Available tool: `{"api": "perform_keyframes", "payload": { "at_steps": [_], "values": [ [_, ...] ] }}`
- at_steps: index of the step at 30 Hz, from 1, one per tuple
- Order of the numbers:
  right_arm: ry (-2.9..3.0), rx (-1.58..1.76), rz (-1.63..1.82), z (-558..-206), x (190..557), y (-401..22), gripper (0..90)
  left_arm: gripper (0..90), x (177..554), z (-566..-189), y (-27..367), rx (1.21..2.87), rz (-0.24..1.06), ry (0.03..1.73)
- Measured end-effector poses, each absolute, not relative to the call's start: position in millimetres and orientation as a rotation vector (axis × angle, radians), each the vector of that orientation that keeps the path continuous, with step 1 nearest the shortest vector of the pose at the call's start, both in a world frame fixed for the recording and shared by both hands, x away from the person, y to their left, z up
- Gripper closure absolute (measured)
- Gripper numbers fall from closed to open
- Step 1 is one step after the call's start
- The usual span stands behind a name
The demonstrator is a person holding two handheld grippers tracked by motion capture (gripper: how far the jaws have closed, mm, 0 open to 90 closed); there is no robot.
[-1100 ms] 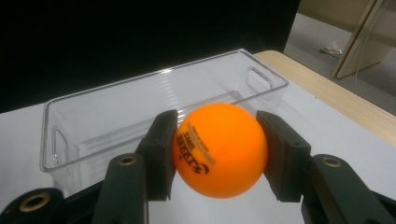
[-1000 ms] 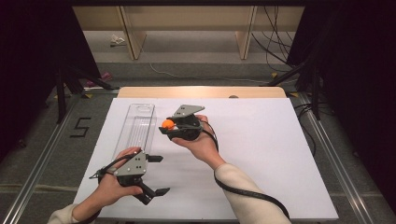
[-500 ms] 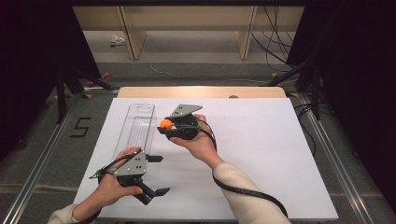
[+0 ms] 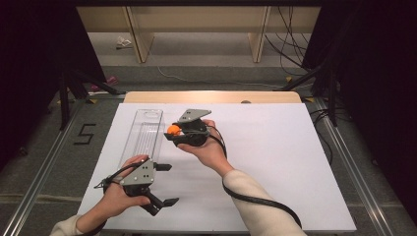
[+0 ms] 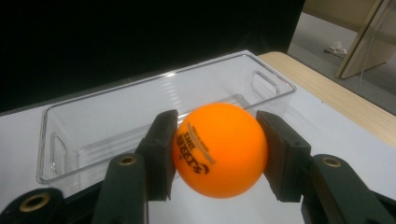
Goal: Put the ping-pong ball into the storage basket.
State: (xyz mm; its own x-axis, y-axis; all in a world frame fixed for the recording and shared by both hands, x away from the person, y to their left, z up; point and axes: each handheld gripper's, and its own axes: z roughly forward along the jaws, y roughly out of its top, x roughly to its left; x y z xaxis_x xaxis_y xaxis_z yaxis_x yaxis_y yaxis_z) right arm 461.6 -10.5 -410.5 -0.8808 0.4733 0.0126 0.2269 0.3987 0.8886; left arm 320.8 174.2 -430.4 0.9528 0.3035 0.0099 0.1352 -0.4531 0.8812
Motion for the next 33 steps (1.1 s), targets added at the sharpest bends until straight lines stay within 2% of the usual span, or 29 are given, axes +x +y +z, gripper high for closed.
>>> {"api": "perform_keyframes", "payload": {
  "at_steps": [33],
  "values": [
    [2.429, 0.591, 1.479, -407, 466, 4, 51.6, 0.8, 321, -430, 174, 2.051, 0.205, 0.304]
  ]
}}
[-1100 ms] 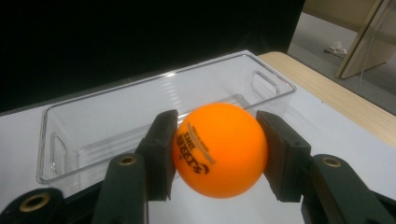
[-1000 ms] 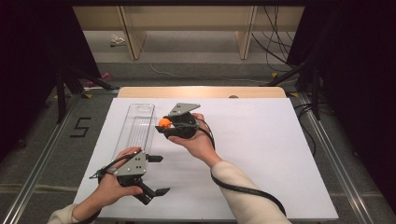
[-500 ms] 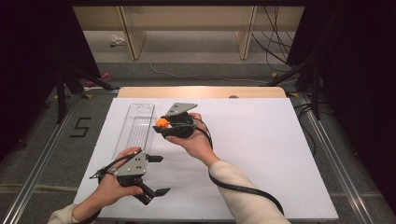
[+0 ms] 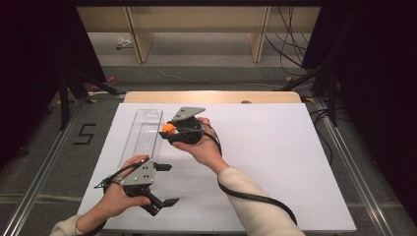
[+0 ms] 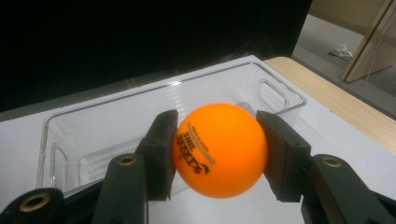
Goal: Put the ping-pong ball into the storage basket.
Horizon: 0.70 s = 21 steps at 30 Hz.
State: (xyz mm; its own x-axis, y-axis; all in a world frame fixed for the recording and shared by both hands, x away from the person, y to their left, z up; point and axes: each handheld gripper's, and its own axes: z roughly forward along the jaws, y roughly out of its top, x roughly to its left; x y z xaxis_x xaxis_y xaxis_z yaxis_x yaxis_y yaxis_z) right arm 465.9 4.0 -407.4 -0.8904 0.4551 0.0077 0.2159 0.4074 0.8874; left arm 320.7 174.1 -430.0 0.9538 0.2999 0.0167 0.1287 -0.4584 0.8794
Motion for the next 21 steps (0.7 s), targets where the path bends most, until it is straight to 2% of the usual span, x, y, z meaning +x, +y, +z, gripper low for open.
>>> {"api": "perform_keyframes", "payload": {
  "at_steps": [21],
  "values": [
    [2.439, 0.584, 1.486, -407, 469, 14, 51.6, 0.8, 320, -430, 174, 2.05, 0.202, 0.306]
  ]
}}
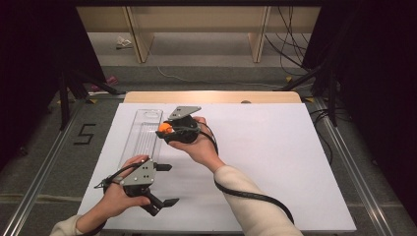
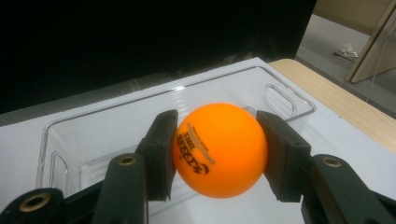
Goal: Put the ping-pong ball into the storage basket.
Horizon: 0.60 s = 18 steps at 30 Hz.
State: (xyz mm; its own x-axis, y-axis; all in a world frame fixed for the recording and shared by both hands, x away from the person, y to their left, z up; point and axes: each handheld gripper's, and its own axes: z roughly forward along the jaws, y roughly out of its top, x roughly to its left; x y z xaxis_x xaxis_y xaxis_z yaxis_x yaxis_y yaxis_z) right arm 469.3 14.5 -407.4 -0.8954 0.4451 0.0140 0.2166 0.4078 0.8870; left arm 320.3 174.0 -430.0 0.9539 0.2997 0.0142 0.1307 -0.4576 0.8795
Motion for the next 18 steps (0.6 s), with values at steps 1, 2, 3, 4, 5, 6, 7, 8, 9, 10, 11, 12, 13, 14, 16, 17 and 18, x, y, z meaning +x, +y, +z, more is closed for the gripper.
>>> {"api": "perform_keyframes", "payload": {
  "at_steps": [1, 2, 3, 4, 5, 6, 7, 8, 9, 10, 11, 12, 13, 14, 16, 17, 18],
  "values": [
    [2.441, 0.586, 1.485, -407.3, 469.4, 15.0, 51.6, 0.8, 320.3, -430.0, 174.1, 2.051, 0.202, 0.306],
    [2.44, 0.588, 1.486, -407.2, 469.4, 15.4, 51.6, 0.8, 320.3, -430.0, 174.0, 2.051, 0.202, 0.306],
    [2.441, 0.587, 1.484, -407.2, 469.6, 15.9, 51.6, 0.8, 320.3, -430.0, 174.1, 2.051, 0.202, 0.306],
    [2.442, 0.582, 1.483, -407.1, 470.0, 16.4, 51.6, 0.8, 320.3, -429.9, 174.1, 2.051, 0.202, 0.306],
    [2.442, 0.58, 1.485, -406.9, 470.3, 17.0, 51.6, 0.8, 320.4, -429.9, 174.1, 2.051, 0.205, 0.303],
    [2.441, 0.581, 1.486, -406.8, 470.3, 17.3, 51.5, 0.8, 320.4, -429.8, 174.1, 2.052, 0.205, 0.303],
    [2.44, 0.582, 1.489, -406.8, 470.4, 17.9, 51.6, 0.8, 320.4, -429.9, 174.1, 2.051, 0.205, 0.303],
    [2.44, 0.581, 1.489, -406.8, 470.6, 18.4, 51.6, 0.8, 320.4, -429.8, 174.1, 2.052, 0.204, 0.302],
    [2.442, 0.579, 1.487, -406.9, 470.7, 18.8, 51.5, 0.8, 320.4, -429.8, 174.1, 2.051, 0.204, 0.302],
    [2.444, 0.579, 1.485, -406.9, 470.7, 19.3, 51.6, 0.8, 320.4, -429.9, 174.1, 2.051, 0.205, 0.302],
    [2.445, 0.579, 1.485, -407.0, 470.8, 19.7, 51.6, 0.8, 320.4, -429.9, 174.1, 2.051, 0.205, 0.302],
    [2.446, 0.58, 1.485, -407.1, 471.0, 20.0, 51.6, 0.8, 320.4, -429.9, 174.1, 2.051, 0.205, 0.302],
    [2.446, 0.579, 1.485, -407.2, 471.3, 20.3, 51.6, 0.8, 320.4, -429.9, 174.1, 2.05, 0.204, 0.302],
    [2.447, 0.581, 1.485, -407.3, 471.5, 20.6, 51.6, 0.8, 320.4, -429.8, 174.1, 2.052, 0.204, 0.302],
    [2.451, 0.58, 1.483, -407.7, 471.9, 21.2, 51.6, 0.8, 320.3, -429.9, 174.0, 2.051, 0.206, 0.302],
    [2.451, 0.578, 1.482, -407.9, 472.2, 21.6, 51.6, 0.8, 320.3, -429.9, 174.0, 2.051, 0.206, 0.302],
    [2.451, 0.576, 1.481, -408.0, 472.4, 21.8, 51.6, 0.8, 320.3, -429.9, 174.0, 2.051, 0.206, 0.301]
  ]
}}
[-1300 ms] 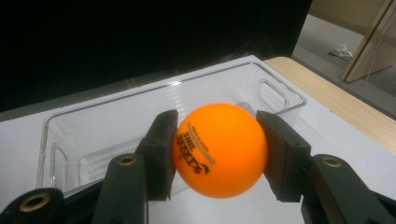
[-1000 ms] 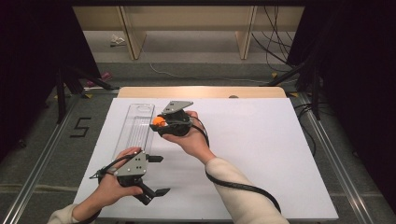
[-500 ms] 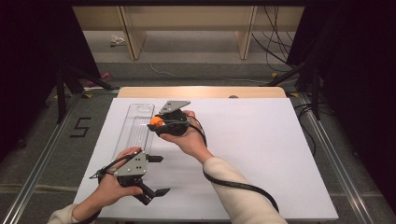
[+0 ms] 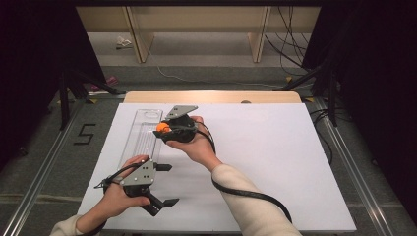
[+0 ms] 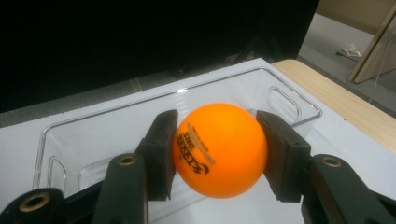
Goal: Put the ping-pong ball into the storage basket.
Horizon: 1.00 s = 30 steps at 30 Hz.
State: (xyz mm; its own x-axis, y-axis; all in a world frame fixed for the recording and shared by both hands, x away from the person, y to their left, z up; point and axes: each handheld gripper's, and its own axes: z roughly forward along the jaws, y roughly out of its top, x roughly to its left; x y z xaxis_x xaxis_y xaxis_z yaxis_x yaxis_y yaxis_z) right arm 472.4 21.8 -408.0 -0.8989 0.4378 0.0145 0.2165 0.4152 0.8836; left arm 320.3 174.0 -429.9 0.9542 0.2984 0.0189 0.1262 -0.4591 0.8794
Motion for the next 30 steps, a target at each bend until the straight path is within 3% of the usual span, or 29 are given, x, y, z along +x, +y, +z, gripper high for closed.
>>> {"api": "perform_keyframes", "payload": {
  "at_steps": [30],
  "values": [
    [2.465, 0.574, 1.472, -407.5, 477.7, 30.8, 51.6, 0.8, 320.1, -429.9, 173.8, 2.051, 0.201, 0.299]
  ]
}}
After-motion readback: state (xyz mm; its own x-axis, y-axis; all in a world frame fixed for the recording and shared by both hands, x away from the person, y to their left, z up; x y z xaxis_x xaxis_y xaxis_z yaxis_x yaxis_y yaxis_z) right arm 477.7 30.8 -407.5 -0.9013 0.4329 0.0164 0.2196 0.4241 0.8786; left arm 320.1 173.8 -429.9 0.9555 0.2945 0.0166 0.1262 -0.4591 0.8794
